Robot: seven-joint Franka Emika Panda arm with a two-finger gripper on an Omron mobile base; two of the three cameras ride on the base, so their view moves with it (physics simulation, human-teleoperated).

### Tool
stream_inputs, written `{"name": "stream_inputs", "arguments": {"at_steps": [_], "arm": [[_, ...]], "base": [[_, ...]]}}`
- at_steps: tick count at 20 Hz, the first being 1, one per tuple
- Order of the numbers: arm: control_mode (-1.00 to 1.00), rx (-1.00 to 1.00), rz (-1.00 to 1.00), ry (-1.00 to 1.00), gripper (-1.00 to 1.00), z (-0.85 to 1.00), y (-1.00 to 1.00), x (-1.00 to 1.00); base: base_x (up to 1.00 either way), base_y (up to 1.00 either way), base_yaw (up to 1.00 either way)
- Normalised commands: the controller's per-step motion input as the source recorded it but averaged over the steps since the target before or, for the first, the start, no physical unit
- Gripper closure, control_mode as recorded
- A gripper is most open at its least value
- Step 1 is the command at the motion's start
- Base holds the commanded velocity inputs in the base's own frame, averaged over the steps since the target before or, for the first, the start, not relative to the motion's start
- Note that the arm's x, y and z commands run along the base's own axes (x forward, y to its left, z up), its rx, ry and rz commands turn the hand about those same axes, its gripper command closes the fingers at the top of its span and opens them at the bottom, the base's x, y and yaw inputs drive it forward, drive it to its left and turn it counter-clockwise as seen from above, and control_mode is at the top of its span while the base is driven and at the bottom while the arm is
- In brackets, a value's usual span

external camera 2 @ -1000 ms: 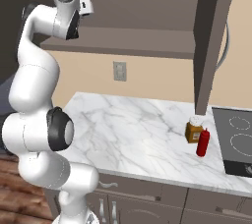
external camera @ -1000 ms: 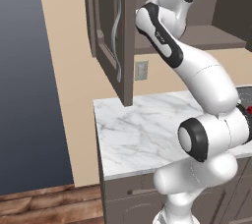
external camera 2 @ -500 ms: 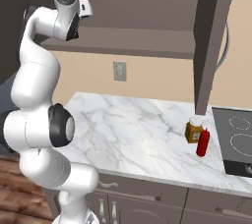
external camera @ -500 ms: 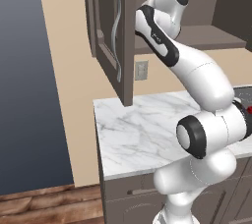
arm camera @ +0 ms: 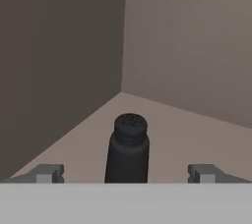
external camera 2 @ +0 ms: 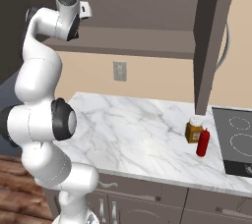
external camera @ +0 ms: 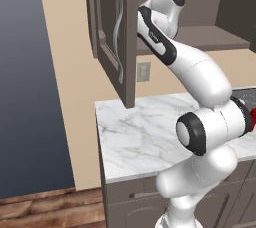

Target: Collect the turmeric, ketchup, and shaker from the cabinet and place them next to the stove.

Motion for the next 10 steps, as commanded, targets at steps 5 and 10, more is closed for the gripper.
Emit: {"name": "stream_inputs", "arguments": {"at_steps": [5,10], "arm": [[-1.00,0.01,0.02,0.01,-1.00,-0.09,0.03,0.14],[-1.00,0.01,0.01,0.01,-1.00,-0.13,0.02,0.14]], "base": [[0.00,0.00,0.00],[0.00,0.00,0.00]]}}
